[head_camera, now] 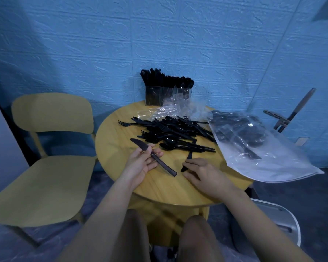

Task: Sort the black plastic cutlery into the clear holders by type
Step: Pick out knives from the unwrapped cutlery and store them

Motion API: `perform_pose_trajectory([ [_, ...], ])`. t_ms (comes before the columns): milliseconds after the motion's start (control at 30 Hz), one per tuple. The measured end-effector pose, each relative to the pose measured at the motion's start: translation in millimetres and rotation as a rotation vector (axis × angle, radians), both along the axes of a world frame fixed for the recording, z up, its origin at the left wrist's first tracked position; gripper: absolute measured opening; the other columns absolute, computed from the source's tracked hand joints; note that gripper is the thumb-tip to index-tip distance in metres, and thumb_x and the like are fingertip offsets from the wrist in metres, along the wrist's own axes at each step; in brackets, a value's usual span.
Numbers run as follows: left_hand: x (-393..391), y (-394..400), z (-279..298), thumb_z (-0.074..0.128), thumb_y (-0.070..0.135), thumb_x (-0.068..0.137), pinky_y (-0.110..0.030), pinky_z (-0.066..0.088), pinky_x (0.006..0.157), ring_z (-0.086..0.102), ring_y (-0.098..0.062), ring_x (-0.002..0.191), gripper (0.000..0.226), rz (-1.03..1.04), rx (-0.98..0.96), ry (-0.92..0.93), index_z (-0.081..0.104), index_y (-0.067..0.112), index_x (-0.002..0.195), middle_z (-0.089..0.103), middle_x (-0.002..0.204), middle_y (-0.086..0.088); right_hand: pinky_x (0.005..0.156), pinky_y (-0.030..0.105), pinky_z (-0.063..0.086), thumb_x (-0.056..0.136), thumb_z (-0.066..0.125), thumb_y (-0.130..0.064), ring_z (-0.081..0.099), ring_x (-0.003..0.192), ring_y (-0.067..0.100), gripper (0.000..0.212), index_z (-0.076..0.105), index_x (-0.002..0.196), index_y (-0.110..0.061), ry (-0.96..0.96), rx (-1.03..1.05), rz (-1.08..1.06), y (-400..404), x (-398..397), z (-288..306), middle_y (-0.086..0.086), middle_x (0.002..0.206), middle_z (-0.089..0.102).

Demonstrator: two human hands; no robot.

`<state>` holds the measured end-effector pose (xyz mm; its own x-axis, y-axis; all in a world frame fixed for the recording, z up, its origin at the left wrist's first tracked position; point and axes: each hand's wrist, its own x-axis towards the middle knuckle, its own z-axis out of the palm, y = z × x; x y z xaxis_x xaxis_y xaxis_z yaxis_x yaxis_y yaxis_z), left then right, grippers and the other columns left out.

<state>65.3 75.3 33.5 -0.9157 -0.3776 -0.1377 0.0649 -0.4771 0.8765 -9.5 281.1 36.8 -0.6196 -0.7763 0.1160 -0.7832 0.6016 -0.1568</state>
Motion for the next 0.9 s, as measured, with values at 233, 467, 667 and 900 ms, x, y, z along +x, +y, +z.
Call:
perform_pose_trajectory([
  [233,15.8,2.6,0.9,0.048,0.014,0.098,-0.025,0.056,0.067,0.071,-0.012,0.082,0.013,0.023,-0.056,-0.031,0.056,0.012,0.108,0.069,0.093,-0.004,0.104,0.023,0.032,0.074,0.027,-0.083,0.051,0.119,0.013,0.088,0.057,0.131,-0.023,0.036,-0.064,0.178,10.1,28.4,-8.8,-0.005,0.128,0.055],
  [467,21.2,8.3,1.5,0.046,0.014,0.099,-0.028,0.057,0.073,0.070,-0.014,0.079,0.012,0.019,-0.157,-0.041,0.056,0.010,0.105,0.068,0.092,-0.007,0.068,0.021,0.054,0.090,0.028,-0.067,0.063,0.084,0.007,0.064,0.069,0.110,-0.023,0.245,-0.169,0.364,14.8,47.2,-13.0,-0.006,0.098,0.064],
  [667,22.8,8.8,1.5,0.046,0.014,0.099,-0.034,0.055,0.082,0.071,-0.014,0.080,0.013,0.012,-0.160,-0.039,0.056,0.009,0.105,0.068,0.090,-0.006,0.064,0.018,0.050,0.095,0.050,-0.045,0.060,0.078,0.005,0.034,0.074,0.096,-0.022,0.274,-0.341,0.406,12.0,52.3,-17.8,-0.007,0.089,0.065],
  [900,21.9,7.2,6.7,0.047,0.014,0.099,-0.029,0.058,0.071,0.070,-0.016,0.077,0.013,-0.018,-0.119,-0.069,0.059,0.008,0.101,0.068,0.088,-0.008,0.074,0.019,0.051,0.095,0.052,-0.030,0.061,0.084,0.005,0.029,0.073,0.100,-0.011,0.275,-0.663,0.214,3.5,28.8,12.1,-0.001,0.093,0.068],
])
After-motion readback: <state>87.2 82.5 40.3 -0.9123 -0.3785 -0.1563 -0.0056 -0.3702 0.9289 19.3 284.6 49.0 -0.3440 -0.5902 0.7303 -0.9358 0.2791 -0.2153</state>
